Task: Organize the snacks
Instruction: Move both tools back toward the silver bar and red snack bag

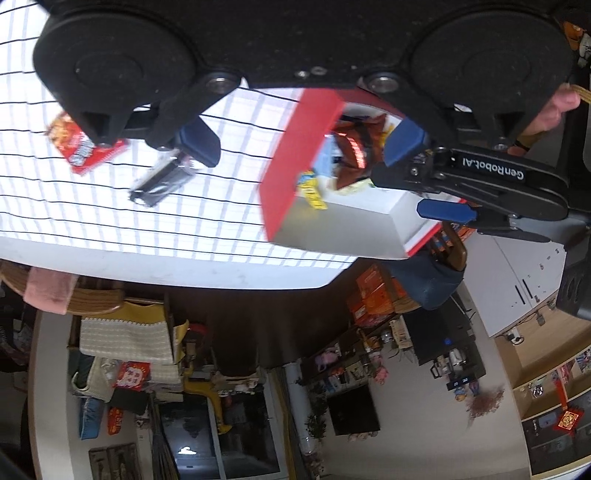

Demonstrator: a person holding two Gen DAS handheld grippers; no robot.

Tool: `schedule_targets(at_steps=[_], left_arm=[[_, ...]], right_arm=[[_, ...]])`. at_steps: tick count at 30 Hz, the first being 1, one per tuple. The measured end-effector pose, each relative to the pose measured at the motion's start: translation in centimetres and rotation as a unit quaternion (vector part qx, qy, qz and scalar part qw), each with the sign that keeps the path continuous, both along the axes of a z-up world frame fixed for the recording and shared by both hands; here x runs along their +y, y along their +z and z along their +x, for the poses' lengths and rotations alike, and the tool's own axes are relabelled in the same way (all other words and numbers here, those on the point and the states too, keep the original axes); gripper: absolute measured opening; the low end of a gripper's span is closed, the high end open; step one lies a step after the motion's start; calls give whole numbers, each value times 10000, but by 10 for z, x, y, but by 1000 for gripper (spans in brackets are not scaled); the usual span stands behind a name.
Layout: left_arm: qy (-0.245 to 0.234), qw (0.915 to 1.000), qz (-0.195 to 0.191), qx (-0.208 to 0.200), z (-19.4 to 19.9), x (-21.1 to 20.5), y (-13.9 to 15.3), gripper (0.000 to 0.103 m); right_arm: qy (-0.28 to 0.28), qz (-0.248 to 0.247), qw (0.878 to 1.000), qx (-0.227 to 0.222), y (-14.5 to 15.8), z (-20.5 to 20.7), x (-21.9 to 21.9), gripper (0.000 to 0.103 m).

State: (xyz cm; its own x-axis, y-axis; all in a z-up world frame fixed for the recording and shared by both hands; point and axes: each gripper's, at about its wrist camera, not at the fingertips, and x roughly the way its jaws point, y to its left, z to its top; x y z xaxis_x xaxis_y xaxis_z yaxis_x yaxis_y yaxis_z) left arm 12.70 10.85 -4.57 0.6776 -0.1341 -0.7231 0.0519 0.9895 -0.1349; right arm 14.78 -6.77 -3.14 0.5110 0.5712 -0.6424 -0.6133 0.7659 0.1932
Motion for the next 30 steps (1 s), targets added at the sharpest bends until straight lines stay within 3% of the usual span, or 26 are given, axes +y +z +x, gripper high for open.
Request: schedule_targets(at_steps=[15, 23, 30], left_arm=[[-272, 9989, 278, 246, 76, -96, -23, 84], [-454, 9960, 597, 491, 130, -135, -49, 84], [-504, 9926, 693, 865, 170, -144, -77, 84]], right_arm=[[-520, -789, 9953, -226, -30, 58, -100, 103], [-199, -1331, 9906, -254, -65, 94, -122, 103], [43, -1451, 9894, -12, -98, 131, -133, 103]])
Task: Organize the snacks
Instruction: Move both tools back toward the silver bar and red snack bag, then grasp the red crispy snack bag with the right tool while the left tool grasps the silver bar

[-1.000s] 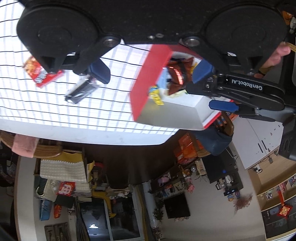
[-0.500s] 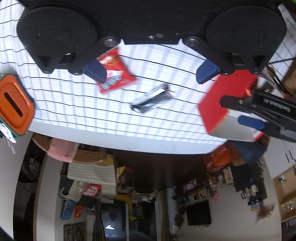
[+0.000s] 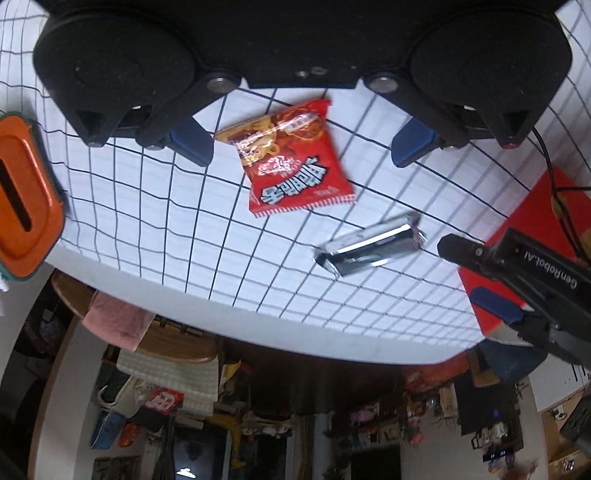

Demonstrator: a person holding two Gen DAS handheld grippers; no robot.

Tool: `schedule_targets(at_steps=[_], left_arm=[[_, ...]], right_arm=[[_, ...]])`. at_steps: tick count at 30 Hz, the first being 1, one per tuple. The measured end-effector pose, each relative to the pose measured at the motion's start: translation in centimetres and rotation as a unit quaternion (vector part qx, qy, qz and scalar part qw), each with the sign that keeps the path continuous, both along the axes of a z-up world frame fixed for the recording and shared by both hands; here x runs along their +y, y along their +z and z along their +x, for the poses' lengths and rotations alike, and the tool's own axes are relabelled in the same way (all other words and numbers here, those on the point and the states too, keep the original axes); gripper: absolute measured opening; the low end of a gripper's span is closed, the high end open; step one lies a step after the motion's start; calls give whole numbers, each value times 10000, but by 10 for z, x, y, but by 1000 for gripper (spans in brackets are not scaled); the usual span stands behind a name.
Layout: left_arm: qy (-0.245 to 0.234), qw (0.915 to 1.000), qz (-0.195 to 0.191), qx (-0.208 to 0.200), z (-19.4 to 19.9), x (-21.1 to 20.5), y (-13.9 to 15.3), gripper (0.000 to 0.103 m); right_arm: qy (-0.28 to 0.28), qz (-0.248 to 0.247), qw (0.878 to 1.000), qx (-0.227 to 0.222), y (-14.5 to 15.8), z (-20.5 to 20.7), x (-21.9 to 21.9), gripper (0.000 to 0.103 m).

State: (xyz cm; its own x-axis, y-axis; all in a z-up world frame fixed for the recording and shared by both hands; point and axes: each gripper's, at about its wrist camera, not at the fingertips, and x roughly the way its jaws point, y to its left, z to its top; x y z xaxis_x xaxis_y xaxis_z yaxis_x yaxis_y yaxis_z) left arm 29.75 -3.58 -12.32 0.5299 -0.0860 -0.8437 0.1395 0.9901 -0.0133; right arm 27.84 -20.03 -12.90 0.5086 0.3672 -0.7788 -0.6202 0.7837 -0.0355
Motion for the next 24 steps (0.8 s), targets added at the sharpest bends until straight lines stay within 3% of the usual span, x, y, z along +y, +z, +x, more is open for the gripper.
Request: schedule_targets(at_steps=[17, 22, 24], left_arm=[[40, 9975, 142, 693, 75, -6, -63, 84], [142, 9967, 66, 800, 87, -4, -73, 83], [147, 9966, 56, 809, 89, -4, -75, 81]], right_arm=[[248, -325, 9984, 385, -56, 49, 15, 100], [217, -301, 9983, 439, -62, 53, 15, 93], [262, -284, 9982, 462, -64, 53, 16, 83]])
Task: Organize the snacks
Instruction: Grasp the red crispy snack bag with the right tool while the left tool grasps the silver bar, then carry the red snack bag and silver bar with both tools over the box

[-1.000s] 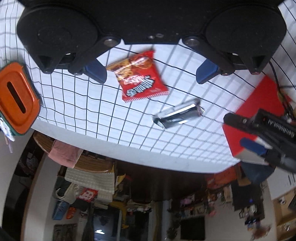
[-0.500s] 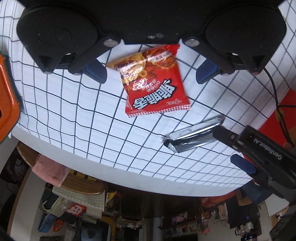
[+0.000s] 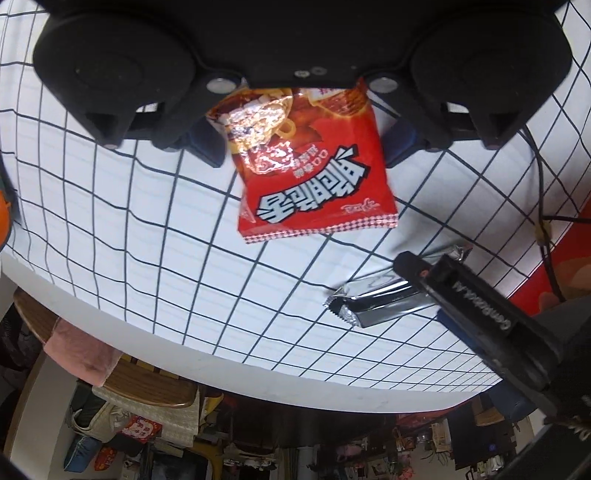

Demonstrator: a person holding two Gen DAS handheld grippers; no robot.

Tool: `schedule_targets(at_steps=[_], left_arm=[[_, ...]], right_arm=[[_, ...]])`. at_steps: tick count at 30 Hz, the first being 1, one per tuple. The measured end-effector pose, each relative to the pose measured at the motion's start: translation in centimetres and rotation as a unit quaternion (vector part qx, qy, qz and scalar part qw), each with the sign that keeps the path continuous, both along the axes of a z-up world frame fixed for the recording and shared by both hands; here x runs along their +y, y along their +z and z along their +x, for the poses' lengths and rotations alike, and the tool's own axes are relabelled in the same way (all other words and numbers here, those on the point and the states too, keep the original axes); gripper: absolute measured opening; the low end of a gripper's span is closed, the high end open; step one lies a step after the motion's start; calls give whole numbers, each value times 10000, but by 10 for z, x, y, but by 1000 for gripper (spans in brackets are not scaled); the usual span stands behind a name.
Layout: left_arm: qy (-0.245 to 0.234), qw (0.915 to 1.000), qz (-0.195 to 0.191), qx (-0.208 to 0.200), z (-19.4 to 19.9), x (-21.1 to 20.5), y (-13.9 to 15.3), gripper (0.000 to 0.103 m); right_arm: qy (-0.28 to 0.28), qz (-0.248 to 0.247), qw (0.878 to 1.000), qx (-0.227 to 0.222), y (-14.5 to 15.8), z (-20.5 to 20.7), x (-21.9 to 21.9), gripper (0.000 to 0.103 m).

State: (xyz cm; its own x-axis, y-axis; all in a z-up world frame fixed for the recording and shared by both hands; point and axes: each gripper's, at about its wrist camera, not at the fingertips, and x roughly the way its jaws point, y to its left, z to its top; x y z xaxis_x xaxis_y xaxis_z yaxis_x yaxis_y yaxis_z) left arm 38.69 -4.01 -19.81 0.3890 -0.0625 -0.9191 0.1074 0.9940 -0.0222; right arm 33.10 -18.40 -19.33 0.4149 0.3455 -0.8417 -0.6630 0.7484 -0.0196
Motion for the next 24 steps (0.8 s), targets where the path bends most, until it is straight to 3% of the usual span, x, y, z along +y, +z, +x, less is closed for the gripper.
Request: schedule_targets(at_steps=[9, 24], left_arm=[[-84, 10000, -9, 1, 5, -7, -2, 46], [325, 9994, -118, 50, -39, -1, 9, 41]], right_arm=[[-6, 7, 10000, -48, 2, -3, 0, 72], [-655, 404, 9970, 60, 28, -31, -14, 71]])
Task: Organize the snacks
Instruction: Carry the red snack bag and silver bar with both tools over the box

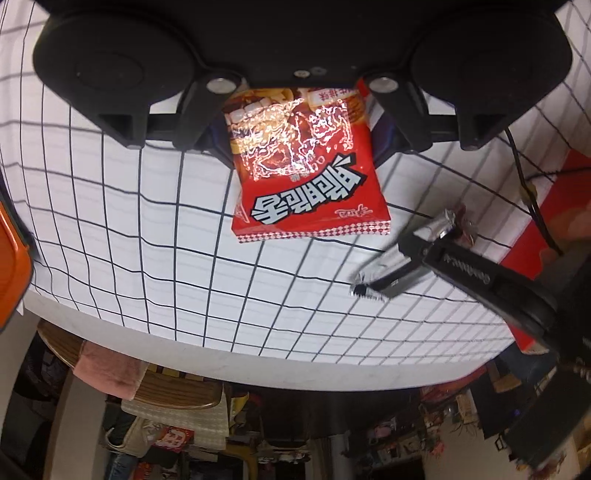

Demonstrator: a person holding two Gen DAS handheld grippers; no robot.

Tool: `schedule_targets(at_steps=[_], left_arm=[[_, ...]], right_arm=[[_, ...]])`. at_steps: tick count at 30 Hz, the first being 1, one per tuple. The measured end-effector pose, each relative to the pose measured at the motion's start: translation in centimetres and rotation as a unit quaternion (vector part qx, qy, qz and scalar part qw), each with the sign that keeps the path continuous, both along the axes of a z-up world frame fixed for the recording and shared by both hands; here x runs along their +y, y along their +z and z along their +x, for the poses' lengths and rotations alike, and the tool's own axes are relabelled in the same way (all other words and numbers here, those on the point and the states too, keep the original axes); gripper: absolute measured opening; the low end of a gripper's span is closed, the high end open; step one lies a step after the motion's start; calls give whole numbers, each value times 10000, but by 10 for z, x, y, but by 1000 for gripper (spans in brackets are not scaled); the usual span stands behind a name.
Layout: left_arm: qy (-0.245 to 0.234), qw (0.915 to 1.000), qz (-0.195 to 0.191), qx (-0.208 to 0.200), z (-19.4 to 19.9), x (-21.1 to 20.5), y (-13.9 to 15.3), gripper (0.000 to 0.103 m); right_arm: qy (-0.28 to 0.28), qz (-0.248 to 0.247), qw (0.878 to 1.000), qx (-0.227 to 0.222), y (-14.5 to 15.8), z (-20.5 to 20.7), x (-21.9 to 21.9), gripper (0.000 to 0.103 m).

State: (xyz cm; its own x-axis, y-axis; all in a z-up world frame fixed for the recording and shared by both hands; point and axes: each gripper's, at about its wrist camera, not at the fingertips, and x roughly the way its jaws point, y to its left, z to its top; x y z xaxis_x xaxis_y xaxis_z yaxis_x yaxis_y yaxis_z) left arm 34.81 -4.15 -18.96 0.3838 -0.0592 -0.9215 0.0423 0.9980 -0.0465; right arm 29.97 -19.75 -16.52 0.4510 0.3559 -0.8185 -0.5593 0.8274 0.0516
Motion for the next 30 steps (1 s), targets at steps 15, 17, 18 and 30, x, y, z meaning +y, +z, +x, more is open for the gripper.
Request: schedule_targets(at_steps=[15, 17, 18, 30], left_arm=[[121, 9993, -350, -106, -83, 14, 45, 41], [140, 9990, -406, -149, -97, 18, 52, 41], [145, 9988, -422, -188, -104, 20, 56, 41], [346, 9958, -516, -675, -181, 63, 106, 41]], right_arm=[[-243, 376, 9990, 13, 50, -66, -5, 71], [-211, 406, 9989, -17, 57, -77, -2, 71], [-190, 396, 9990, -47, 60, -82, 0, 71], [-75, 447, 9985, -291, 95, -129, 33, 71]])
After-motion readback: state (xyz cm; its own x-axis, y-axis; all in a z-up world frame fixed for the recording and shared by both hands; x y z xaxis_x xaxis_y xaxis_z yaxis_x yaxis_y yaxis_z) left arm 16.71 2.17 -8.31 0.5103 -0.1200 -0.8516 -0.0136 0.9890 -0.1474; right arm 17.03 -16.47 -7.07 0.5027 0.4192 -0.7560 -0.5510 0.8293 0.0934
